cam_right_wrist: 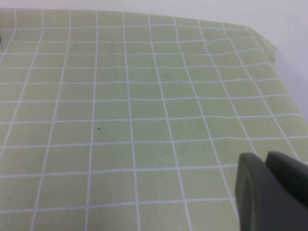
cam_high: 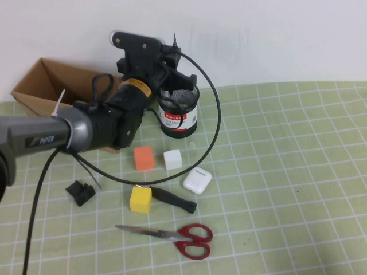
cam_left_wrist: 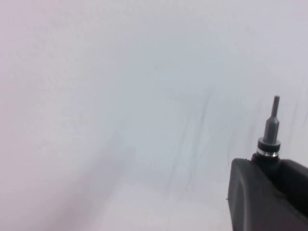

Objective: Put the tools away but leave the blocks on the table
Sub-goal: Place the long Screwdriver into the round holder

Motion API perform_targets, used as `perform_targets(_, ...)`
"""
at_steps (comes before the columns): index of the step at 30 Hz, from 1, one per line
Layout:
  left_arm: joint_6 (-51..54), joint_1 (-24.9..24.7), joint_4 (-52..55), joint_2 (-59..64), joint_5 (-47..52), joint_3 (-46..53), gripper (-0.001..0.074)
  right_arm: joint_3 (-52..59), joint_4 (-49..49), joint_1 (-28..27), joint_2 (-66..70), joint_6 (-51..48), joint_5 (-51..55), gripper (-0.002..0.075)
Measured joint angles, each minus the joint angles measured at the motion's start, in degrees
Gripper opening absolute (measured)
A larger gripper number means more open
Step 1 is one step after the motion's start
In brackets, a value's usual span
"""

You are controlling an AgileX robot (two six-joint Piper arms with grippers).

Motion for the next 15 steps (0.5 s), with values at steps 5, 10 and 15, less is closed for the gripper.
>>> perform_targets(5, -0.6, 0.1, 3.0, 1.2, 2.7, -1.2, 0.0064, 0.0, 0.0, 0.0, 0.0, 0.0, 0.0, -0.0011)
perform_targets(10, -0.6, 0.1, 3.6, 1.2, 3.1, -1.2, 0.0178, 0.0, 0.0, 0.0, 0.0, 0.0, 0.0, -0.0011)
perform_targets(15, -0.6, 0.1, 3.6, 1.2, 4.5, -1.2, 0.0261, 0.0, 0.0, 0.0, 0.0, 0.0, 0.0, -0.0011)
